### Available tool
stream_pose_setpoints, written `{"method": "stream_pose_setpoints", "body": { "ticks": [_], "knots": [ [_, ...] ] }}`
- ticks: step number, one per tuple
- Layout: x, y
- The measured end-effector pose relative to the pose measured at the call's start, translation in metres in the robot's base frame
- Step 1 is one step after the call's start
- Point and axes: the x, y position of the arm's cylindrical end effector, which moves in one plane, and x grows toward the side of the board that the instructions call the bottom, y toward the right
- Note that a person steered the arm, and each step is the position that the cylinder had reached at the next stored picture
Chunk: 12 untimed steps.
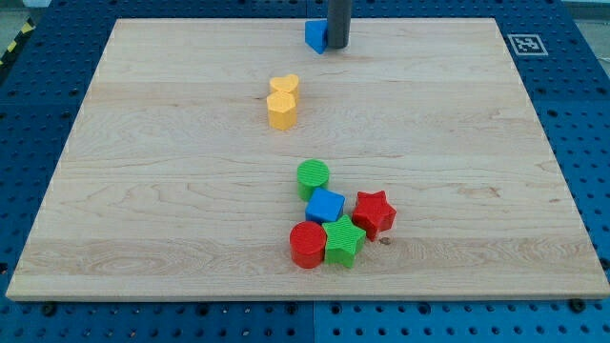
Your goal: Separate yellow heart and yellow hexagon
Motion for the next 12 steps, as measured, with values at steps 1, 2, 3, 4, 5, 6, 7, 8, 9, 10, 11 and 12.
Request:
{"method": "stream_pose_setpoints", "body": {
  "ticks": [1, 2, 3, 4, 5, 6, 7, 8, 9, 10, 11, 12],
  "knots": [
    [-0.014, -0.006],
    [-0.015, -0.006],
    [-0.017, -0.006],
    [-0.017, -0.006],
    [-0.017, 0.021],
    [0.025, 0.059],
    [0.069, 0.032],
    [0.056, -0.056],
    [0.045, -0.144],
    [0.085, -0.165],
    [0.132, -0.154],
    [0.152, -0.124]
  ]
}}
